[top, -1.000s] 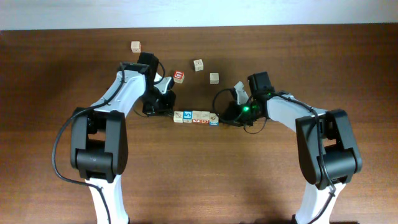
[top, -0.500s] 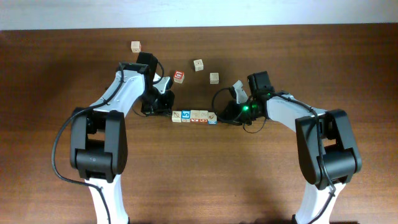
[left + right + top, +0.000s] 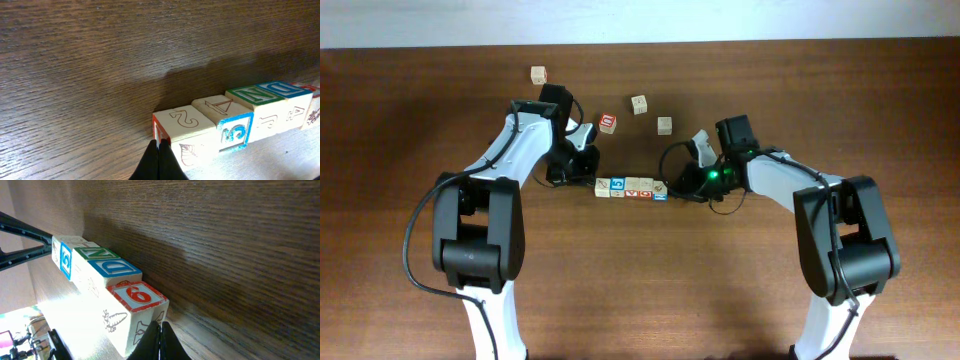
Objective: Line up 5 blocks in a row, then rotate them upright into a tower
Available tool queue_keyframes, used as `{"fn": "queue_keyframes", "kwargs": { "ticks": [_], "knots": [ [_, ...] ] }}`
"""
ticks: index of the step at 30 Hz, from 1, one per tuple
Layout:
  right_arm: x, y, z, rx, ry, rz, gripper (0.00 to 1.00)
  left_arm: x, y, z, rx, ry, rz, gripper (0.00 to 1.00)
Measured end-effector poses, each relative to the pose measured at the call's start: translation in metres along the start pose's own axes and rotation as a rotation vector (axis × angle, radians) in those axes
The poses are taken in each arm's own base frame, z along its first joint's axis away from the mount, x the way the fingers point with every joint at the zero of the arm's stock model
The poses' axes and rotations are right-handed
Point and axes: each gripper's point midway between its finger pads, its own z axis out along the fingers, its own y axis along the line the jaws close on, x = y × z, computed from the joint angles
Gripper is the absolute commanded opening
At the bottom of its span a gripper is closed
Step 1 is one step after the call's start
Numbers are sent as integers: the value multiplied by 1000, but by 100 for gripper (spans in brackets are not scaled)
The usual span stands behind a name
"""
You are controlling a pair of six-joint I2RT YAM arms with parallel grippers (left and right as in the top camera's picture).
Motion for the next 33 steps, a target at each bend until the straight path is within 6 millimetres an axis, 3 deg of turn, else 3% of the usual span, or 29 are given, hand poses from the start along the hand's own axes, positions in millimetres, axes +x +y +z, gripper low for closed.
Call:
{"fn": "queue_keyframes", "kwargs": {
  "ticks": [9,21,33],
  "knots": [
    [3,14,0,42,43,-41,5,-1,8,-1,-26,-5,-8,0],
    [-10,38,-10,159,39,-149,4,-2,15,-2,-58,-8,-13,0],
    [-15,71,-13,143,32,-242,4,-2,16,-2,-58,-9,-14,0]
  ]
}}
